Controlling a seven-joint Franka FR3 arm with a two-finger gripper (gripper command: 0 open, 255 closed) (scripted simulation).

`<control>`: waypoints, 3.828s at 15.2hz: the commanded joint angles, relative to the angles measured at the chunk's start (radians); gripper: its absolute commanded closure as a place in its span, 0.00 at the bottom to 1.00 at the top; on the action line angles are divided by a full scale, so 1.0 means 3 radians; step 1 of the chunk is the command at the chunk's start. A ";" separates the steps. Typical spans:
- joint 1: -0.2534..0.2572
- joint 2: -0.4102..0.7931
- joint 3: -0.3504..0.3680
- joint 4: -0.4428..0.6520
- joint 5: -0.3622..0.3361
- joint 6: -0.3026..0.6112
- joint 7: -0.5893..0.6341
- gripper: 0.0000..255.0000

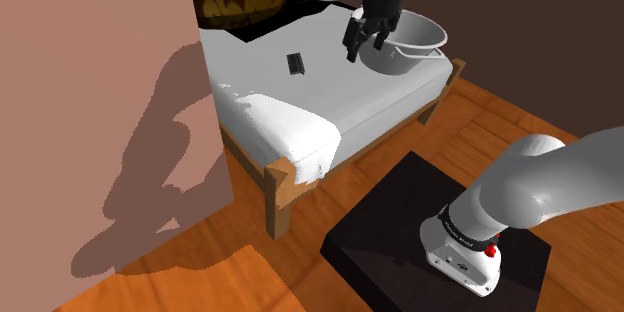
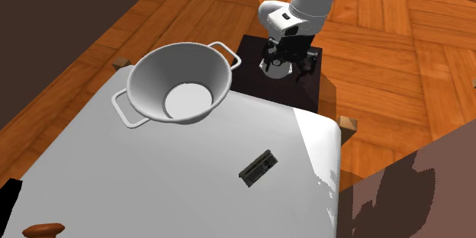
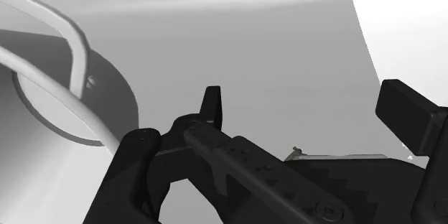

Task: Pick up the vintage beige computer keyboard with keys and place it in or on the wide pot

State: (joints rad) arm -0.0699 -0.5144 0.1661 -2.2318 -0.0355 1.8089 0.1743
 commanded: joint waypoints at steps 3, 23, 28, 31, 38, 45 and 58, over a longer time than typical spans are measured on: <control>-0.0084 0.0514 0.0154 0.0250 -0.0062 0.0262 0.0404 0.00; -0.0158 0.2710 0.0228 0.1976 -0.0723 0.0632 0.1797 0.00; -0.0170 0.2778 0.0211 0.1870 -0.0753 0.0805 0.1817 0.00; -0.0170 0.2778 0.0211 0.1870 -0.0753 0.0805 0.1817 0.00; -0.0170 0.2778 0.0211 0.1870 -0.0753 0.0804 0.1817 1.00; -0.0170 0.2778 0.0212 0.1870 -0.0753 0.0805 0.1817 1.00; -0.0159 0.2682 0.0235 0.2317 -0.0684 0.0274 0.1706 1.00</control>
State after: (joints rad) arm -0.1178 0.2926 0.2360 -1.5487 -0.2422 1.9055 0.6893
